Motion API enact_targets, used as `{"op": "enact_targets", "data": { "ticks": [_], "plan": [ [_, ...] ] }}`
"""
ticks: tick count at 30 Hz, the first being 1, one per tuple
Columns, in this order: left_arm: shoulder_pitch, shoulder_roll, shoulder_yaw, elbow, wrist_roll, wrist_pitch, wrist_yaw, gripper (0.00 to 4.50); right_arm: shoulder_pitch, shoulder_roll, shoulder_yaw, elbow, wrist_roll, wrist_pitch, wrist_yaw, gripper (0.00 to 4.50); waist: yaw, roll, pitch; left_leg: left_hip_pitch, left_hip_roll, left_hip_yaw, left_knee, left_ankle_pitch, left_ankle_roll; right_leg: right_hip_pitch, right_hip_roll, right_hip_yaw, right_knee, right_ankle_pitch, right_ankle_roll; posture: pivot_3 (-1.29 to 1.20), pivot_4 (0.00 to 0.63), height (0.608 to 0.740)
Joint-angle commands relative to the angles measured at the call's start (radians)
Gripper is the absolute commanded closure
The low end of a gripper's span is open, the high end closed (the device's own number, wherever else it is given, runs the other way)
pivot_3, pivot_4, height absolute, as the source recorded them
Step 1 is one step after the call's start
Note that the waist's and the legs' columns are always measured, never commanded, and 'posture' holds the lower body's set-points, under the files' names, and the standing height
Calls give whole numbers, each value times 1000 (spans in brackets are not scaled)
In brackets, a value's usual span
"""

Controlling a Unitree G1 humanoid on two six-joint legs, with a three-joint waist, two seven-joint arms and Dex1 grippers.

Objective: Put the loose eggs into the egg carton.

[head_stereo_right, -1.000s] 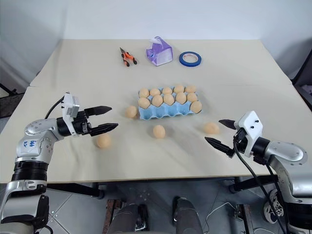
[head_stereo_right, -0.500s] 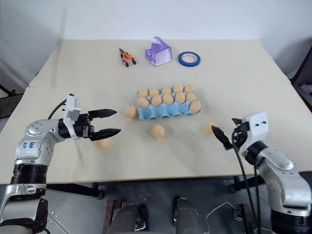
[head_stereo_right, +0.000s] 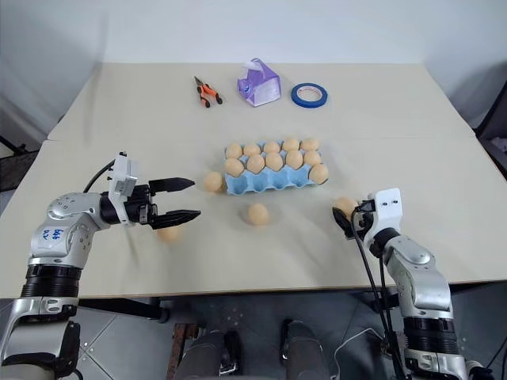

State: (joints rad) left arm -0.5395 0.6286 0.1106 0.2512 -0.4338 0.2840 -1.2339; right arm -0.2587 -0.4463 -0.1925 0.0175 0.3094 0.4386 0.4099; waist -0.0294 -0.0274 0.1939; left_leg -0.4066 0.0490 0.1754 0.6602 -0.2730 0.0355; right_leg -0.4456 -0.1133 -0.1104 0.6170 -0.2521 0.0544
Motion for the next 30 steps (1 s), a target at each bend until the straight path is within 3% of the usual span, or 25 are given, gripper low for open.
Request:
{"op": "enact_targets", "data": {
  "ticks": [1,6,8,17,23,30],
  "plan": [
    [-1,1,14,-27,-17,-8,6,0,-8,-3,9,-4,-24,-49,8,912,-1,0,0,0,0,0,0,0,0,0,0,0,0,0,0,0,150,740],
    [5,3,19,-27,-19,-11,10,0,-17,-5,9,-47,-20,-50,4,2725,-1,0,0,0,0,0,0,0,-1,0,0,0,1,0,0,0,150,740],
    [6,2,19,-28,-20,-11,13,0,-34,-4,6,-79,-12,-35,-4,3057,-1,0,0,0,0,0,0,0,-1,0,0,0,1,0,0,0,150,740],
    [-6,-17,10,-12,-15,-19,25,0,-203,56,78,-136,-10,56,-41,3118,-3,0,0,0,1,0,0,0,-1,-1,0,0,1,0,-1,0,150,740],
    [-8,-28,12,-14,-11,-20,40,0,-362,174,155,47,-68,41,-87,3118,-6,0,0,0,1,0,0,1,-2,-1,0,0,2,-1,-1,0,150,740],
    [25,-16,34,-53,-23,-13,64,0,-409,192,192,151,-131,-23,-81,3118,-3,1,0,-1,0,0,0,3,-5,-2,0,0,1,0,-1,0,150,740]
  ]
}}
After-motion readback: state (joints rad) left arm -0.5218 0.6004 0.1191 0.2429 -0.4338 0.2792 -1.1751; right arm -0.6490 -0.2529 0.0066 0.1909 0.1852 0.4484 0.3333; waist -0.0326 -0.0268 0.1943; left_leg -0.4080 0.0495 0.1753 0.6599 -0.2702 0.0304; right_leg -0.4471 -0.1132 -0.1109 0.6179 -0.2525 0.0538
